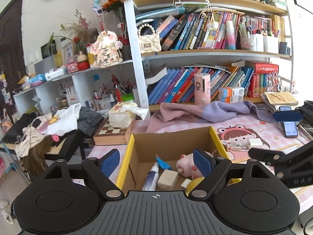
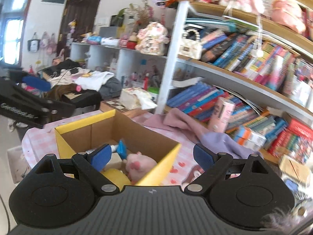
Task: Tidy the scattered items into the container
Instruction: 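Open both tools and raise them out of the yellow box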
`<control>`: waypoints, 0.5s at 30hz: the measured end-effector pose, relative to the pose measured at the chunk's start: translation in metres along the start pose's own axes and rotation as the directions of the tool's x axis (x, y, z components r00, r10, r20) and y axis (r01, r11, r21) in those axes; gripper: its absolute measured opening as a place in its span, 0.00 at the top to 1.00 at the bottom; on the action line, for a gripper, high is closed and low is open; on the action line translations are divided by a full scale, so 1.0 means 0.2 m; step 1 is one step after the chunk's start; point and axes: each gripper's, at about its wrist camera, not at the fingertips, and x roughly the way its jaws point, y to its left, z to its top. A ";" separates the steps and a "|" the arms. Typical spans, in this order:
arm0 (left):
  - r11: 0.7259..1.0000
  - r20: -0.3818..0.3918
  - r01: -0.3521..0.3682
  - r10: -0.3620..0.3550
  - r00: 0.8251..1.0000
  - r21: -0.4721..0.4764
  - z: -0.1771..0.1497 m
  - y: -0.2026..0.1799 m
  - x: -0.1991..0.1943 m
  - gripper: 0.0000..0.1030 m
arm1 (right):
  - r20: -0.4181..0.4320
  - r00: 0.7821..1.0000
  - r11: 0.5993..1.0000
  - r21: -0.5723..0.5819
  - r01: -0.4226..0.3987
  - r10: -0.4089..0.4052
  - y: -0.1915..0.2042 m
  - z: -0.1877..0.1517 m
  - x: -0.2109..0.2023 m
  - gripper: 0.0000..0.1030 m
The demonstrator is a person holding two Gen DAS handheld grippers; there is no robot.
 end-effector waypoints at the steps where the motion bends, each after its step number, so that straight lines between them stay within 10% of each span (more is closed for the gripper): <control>1: 1.000 0.001 -0.005 0.005 1.000 0.001 -0.02 -0.01 -0.03 0.17 | -0.002 1.000 1.000 0.017 0.010 -0.010 -0.01 -0.02 -0.03 0.12; 15: 0.997 -0.058 -0.043 0.040 0.998 -0.056 -0.32 -0.13 -0.27 0.17 | -0.076 0.997 0.999 0.035 0.032 -0.030 0.12 -0.27 -0.30 0.12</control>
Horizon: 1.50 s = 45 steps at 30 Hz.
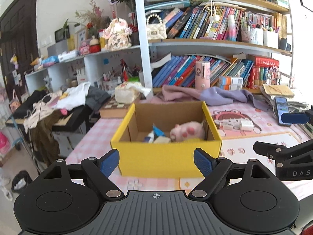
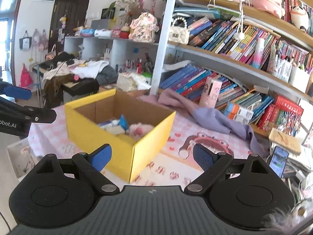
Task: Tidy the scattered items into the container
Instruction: 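Open both tools and raise them out of the yellow box, then move both tools toward the card pack and white charger on the mat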
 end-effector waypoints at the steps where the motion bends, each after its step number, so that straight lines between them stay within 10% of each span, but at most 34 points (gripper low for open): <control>1: 1.000 -0.005 -0.009 0.009 1.000 0.013 -0.02 -0.01 -0.01 0.17 | -0.011 1.000 1.000 0.004 -0.003 0.003 0.01 -0.02 -0.01 0.12; 14: 1.000 -0.121 0.022 -0.022 0.992 -0.003 -0.24 -0.10 -0.06 0.17 | -0.142 0.987 0.997 0.003 -0.073 0.072 0.16 -0.24 -0.09 0.11; 45: 0.986 -0.226 0.167 -0.159 0.961 0.018 -0.34 -0.35 0.00 0.17 | -0.253 0.964 0.996 -0.012 0.083 -0.083 0.04 -0.39 -0.21 0.08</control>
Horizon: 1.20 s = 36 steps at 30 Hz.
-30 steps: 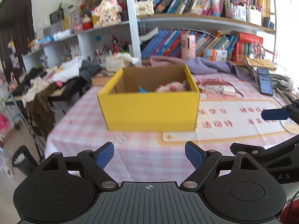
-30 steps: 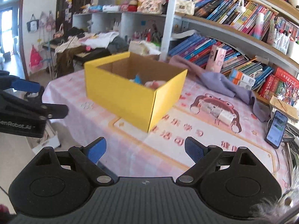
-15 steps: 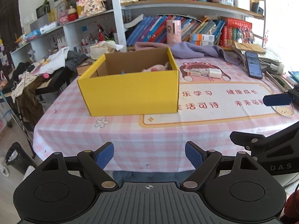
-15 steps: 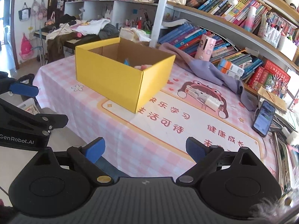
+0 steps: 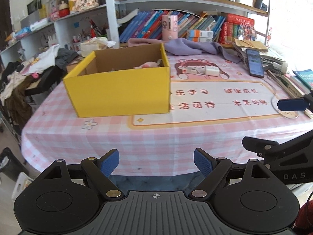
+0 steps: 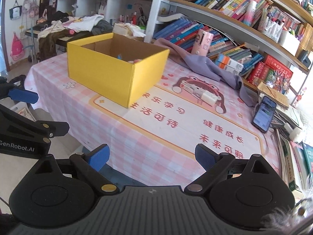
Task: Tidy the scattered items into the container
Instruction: 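Move both tools toward the card pack and white charger on the mat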
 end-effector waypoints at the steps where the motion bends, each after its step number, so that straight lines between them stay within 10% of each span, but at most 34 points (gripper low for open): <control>1: 1.000 -0.004 0.012 -0.012 1.000 0.006 0.01 -0.02 0.01 0.17 | -0.006 1.000 1.000 0.005 0.009 -0.009 -0.01 -0.01 0.00 0.08; 36: 0.960 0.057 0.215 -0.229 0.972 0.181 0.33 -0.46 0.35 0.19 | -0.094 0.983 0.955 0.236 0.179 -0.161 -0.59 -0.08 0.14 0.17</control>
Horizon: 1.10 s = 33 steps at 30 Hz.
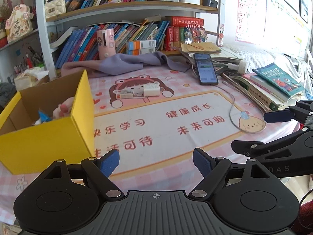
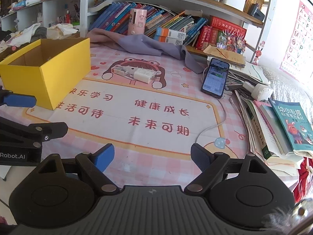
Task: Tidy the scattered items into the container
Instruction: 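Move both tools toward the card pack and white charger on the mat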
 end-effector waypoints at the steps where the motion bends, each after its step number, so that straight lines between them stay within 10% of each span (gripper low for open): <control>1: 1.000 0.000 0.000 0.000 1.000 0.003 0.01 0.00 0.02 0.19 | 0.002 1.000 1.000 0.004 0.001 -0.001 -0.01 0.01 0.02 0.17; 33: 0.959 -0.058 -0.266 0.261 0.964 -0.094 0.65 0.06 0.73 0.19 | -0.007 0.954 0.946 -0.125 -0.298 0.300 -0.36 0.63 0.89 0.19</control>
